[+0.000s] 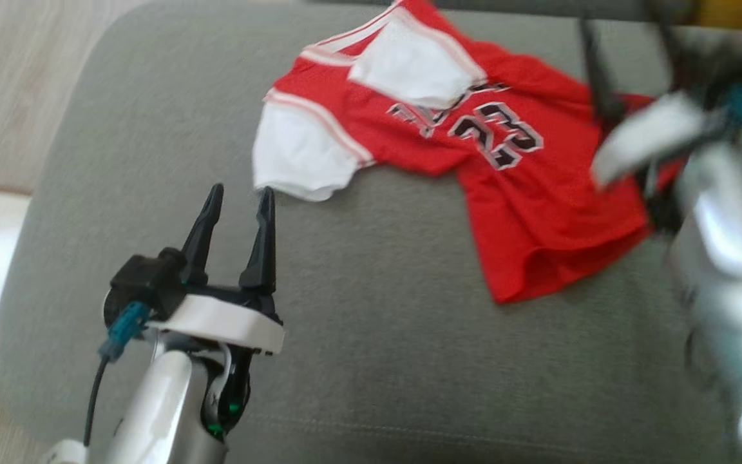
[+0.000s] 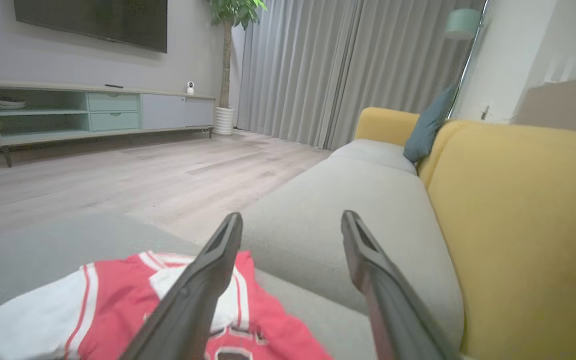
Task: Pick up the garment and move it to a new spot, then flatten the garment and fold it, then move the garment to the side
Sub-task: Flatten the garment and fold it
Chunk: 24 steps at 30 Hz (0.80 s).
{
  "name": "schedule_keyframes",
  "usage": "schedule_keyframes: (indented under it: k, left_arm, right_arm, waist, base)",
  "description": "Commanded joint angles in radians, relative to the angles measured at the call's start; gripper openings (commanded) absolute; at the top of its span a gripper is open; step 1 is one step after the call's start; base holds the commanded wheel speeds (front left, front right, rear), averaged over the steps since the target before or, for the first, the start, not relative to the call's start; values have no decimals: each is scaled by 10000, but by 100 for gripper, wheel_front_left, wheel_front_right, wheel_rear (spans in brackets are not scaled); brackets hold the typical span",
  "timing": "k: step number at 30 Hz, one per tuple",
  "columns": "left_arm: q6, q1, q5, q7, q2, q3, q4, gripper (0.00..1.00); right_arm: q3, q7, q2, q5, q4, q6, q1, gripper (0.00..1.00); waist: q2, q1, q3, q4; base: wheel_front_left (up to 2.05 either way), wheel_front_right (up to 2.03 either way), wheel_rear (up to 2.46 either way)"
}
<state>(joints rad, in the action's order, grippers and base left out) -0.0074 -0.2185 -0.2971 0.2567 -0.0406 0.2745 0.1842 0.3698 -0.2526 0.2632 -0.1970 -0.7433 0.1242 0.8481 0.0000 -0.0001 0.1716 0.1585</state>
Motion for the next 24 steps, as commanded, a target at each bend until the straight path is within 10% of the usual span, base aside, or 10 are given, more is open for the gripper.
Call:
schedule_keyframes:
  k: [1, 11, 24]
  left_arm:
    - [13, -182, 119, 51, -97, -386, -320, 100]
    - [-9, 339, 268, 51, -97, -723, -337, 100]
    - [-110, 205, 213, 51, -97, -538, -333, 100]
  right_arm:
    - [-57, -88, -294, 160, 496, 65, -453, 100]
    - [-2081, 491, -2040, 1152, 4006, 65, -5539, 100]
    - [-501, 2673, -2127, -400, 5285, 65, -7413, 100]
  waist:
    - [0, 1, -479, -515]
    - [0, 1, -985, -1445]
    - [0, 1, -565, -1163]
  base:
    - [0, 0, 0]
    - [0, 0, 0]
    - [0, 0, 0]
